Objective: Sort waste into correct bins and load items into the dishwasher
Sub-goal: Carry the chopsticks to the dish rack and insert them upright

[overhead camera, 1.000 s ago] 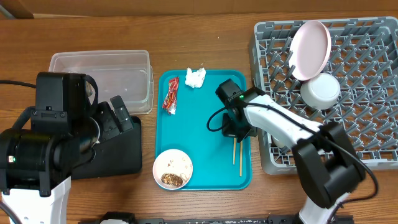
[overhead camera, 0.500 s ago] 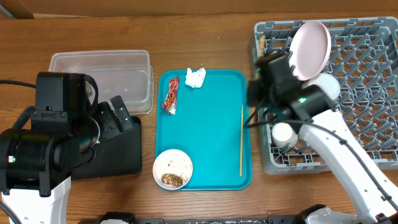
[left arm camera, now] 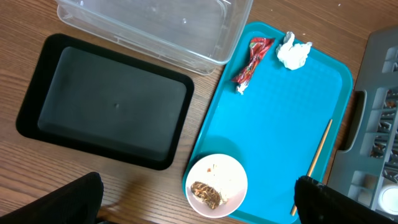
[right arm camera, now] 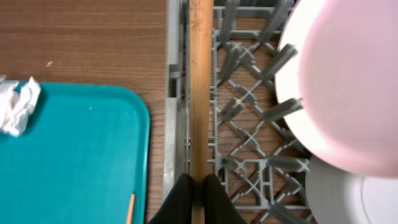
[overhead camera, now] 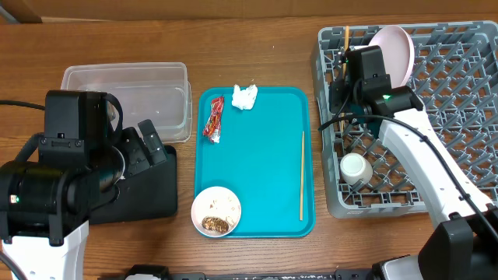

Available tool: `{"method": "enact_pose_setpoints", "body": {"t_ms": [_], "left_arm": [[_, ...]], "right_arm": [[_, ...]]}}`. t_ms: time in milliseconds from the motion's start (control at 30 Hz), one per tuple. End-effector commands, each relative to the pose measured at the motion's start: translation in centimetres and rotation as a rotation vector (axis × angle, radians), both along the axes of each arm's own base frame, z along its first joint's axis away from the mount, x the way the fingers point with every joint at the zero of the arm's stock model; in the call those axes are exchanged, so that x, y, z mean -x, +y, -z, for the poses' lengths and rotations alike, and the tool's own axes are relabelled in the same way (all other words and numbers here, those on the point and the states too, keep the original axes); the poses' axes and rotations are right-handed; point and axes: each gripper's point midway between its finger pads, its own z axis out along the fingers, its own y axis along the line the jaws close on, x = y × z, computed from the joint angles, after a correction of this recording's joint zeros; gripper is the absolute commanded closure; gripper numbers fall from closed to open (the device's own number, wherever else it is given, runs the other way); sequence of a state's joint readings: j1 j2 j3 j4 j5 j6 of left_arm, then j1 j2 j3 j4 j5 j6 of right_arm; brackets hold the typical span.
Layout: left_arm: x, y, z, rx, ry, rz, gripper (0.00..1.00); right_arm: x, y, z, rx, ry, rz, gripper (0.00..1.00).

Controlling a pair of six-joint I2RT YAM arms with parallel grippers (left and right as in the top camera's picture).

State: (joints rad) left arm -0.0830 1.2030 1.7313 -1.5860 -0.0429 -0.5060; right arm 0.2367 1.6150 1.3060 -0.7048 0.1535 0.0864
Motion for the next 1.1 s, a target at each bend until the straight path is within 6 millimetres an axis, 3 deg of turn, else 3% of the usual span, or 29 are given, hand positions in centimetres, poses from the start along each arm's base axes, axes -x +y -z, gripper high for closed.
{"method": "enact_pose_setpoints", "body": {"t_ms": [0, 100, 233, 333, 467, 633, 800, 1067], "left_arm": [[-0.2, 0.4, -0.2, -0.009, -0.009, -0.026, 0.00], [-0.1, 0.4, -0.2, -0.009, -0.008, -0.026, 0.00], [-0.2, 0.4, -0.2, -0.009, -0.009, -0.026, 0.00], [-0.2, 0.4, -0.2, -0.009, -0.009, -0.026, 0.00], [-0.2, 0.4, -0.2, -0.009, -0.009, -0.026, 0.00], [-0.2, 0.4, -0.2, -0.009, -0.009, -0.026, 0.00], [-0.2, 0.4, -0.2, -0.009, -0.009, -0.026, 0.00], [-0.2, 0.4, -0.2, -0.009, -0.009, -0.026, 0.00]], "right_arm": [[0.0, 0.9, -0.3, 0.005, -0.005, -0.056, 0.58], [0.6, 0.5, -0.9, 0.048, -0.001, -0.036, 0.43], [2.3, 1.6, -2.3, 0.023, 0.011, -0.047, 0.40], [5.0, 5.0, -2.8, -0.086, 0.068, -0.144, 0.40], [8.7, 8.7, -2.0, -0.205, 0.199, -0.202, 0.43], [11.7, 10.7, 1.3, -0.193, 0.337, -0.185, 0.46], [13.6, 9.9, 6.7, -0.110, 0.452, -0.055, 0.51], [15.6, 9.6, 12.4, -0.080, 0.600, -0.045, 0.57]]}}
